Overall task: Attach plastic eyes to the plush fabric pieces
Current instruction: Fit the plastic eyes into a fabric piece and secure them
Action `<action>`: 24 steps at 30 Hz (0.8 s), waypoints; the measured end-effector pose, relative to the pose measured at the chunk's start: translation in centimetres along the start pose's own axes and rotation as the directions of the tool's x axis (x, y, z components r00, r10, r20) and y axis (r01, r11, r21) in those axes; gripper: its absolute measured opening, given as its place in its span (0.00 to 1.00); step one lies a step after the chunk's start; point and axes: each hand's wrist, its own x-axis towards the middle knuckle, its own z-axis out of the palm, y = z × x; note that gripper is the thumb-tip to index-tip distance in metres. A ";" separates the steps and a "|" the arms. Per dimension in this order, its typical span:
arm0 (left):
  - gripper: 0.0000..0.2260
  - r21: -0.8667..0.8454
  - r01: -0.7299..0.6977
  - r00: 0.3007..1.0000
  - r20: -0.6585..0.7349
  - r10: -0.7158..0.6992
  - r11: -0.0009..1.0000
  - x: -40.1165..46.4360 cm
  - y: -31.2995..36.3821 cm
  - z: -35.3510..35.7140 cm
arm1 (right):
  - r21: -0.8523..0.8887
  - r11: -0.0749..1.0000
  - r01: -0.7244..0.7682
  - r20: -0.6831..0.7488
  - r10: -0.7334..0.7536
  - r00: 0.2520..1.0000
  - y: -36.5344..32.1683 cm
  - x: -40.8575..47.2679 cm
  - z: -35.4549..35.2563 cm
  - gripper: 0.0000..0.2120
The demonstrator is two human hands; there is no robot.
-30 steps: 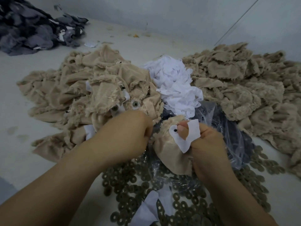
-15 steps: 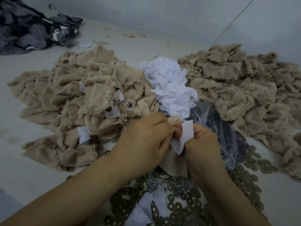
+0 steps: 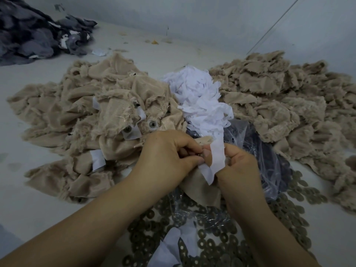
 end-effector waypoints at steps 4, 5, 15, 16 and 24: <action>0.07 -0.024 0.063 0.998 0.002 -0.063 0.998 0.1 0.3 0.2 | 0.011 0.999 -0.044 -0.010 0.044 0.999 0.2 0.1 0.2 0.06; 0.07 -0.030 0.076 0.997 0.002 -0.076 0.997 0.2 0.3 0.3 | -0.001 0.998 -0.057 -0.017 0.057 0.998 0.2 0.1 0.2 0.07; 0.07 0.191 -0.111 0.991 -0.051 0.123 0.975 -0.2 -0.1 1.4 | -0.042 0.997 -0.067 0.050 0.070 0.996 0.6 0.3 0.0 0.06; 0.07 0.200 -0.135 0.988 -0.053 0.148 0.971 -0.2 -0.2 1.5 | -0.052 0.997 -0.055 0.048 0.057 0.997 0.7 0.4 -0.1 0.06; 0.07 0.267 -0.214 0.970 -0.053 0.236 0.940 -0.6 -1.0 2.2 | -0.076 0.997 -0.025 0.046 0.029 0.999 1.0 0.4 0.0 0.13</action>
